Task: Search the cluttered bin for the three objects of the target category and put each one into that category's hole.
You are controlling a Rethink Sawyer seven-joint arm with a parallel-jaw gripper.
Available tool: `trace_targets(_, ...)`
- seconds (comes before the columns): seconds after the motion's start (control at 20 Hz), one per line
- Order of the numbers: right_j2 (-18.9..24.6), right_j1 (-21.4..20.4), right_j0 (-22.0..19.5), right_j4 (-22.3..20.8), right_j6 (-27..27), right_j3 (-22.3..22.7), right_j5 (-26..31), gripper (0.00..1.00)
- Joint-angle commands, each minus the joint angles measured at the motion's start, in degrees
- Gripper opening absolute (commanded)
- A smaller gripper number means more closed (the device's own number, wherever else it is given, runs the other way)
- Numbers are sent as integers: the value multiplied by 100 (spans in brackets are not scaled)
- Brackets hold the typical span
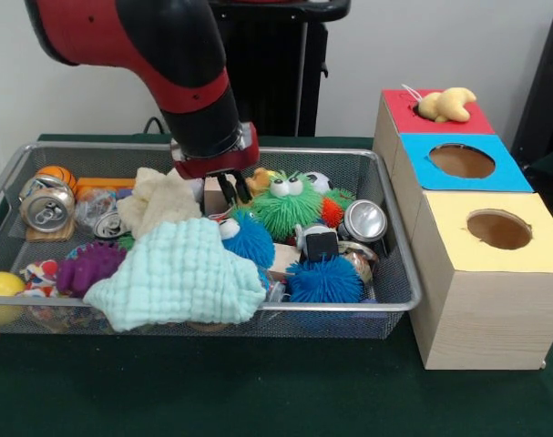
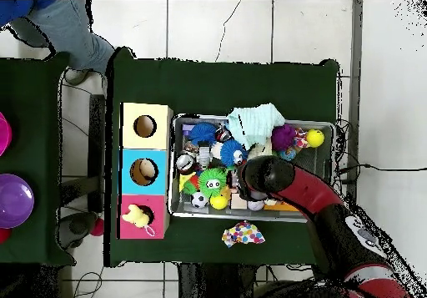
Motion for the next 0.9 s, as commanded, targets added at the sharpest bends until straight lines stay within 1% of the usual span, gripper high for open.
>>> trace_targets(0.05, -217, -220, 373, -389, 604, -131, 502, 0)
trace_targets(0.2, -227, -375, 404, -237, 695, -49, 749, 0)
trace_targets(0.4, 74, -886, 302, 209, 686, 210, 1559, 0)
trace_targets(0.45, 216, -1006, 233, 271, 554, 286, 1765, 0)
trace_targets(0.55, 386, -1149, 140, 377, 419, 417, 1966, 0)
trace_targets(0.65, 460, -1273, 97, 501, 398, 538, 2065, 0)
trace_targets(0.9, 434, -1481, 124, 658, 451, 639, 2229, 0)
